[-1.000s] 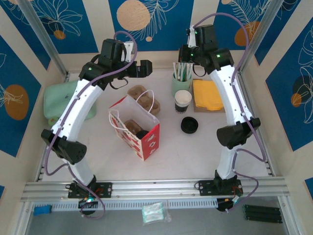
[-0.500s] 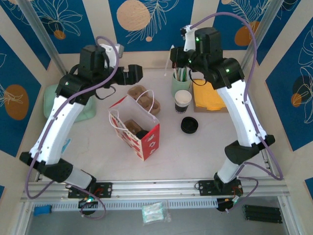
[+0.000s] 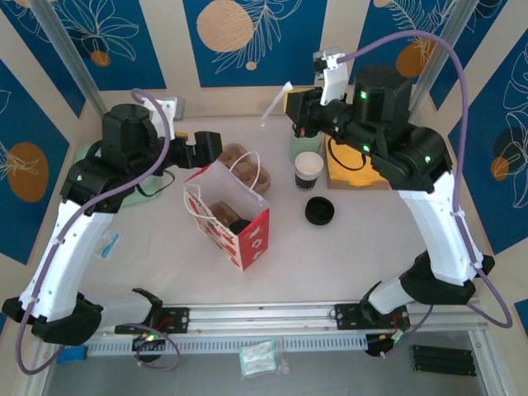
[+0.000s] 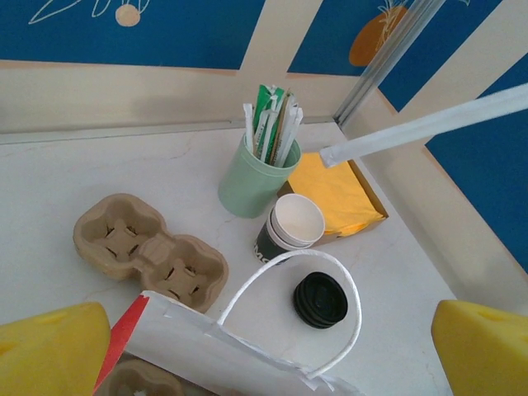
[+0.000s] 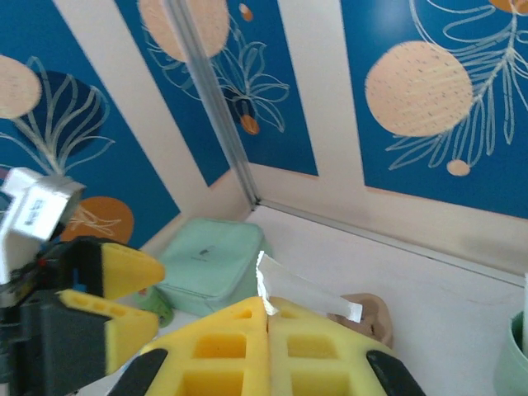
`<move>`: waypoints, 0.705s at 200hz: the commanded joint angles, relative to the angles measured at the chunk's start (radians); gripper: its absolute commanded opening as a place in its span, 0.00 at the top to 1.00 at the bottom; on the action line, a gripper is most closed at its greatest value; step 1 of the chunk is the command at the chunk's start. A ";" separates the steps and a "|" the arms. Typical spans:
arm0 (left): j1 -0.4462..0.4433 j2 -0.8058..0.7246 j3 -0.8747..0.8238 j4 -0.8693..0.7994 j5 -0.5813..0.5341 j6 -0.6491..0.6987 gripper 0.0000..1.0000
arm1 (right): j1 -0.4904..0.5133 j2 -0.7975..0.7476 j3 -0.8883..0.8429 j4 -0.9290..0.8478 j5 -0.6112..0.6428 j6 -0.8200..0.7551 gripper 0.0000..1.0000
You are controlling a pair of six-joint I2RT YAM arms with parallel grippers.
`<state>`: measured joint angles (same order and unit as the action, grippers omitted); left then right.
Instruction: Pack the takeout coffee
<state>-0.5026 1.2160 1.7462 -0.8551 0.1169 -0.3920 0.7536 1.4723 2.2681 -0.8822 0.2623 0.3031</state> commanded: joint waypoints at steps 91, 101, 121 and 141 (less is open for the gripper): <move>-0.008 -0.110 -0.043 -0.121 -0.022 -0.018 0.01 | 0.201 0.025 0.019 -0.166 -0.038 0.061 1.00; -0.008 -0.112 -0.049 -0.123 -0.022 -0.018 0.01 | 0.216 0.035 0.021 -0.189 -0.038 0.067 1.00; -0.008 -0.117 -0.061 -0.121 -0.022 -0.019 0.01 | 0.245 0.051 0.020 -0.224 -0.041 0.073 1.00; -0.008 -0.124 -0.070 -0.116 -0.026 -0.015 0.01 | 0.265 0.076 0.025 -0.260 -0.057 0.081 1.00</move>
<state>-0.5026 1.1057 1.6943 -0.9623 0.1028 -0.3954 0.9955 1.5185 2.2711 -1.0744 0.2356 0.3599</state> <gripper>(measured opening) 0.994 0.051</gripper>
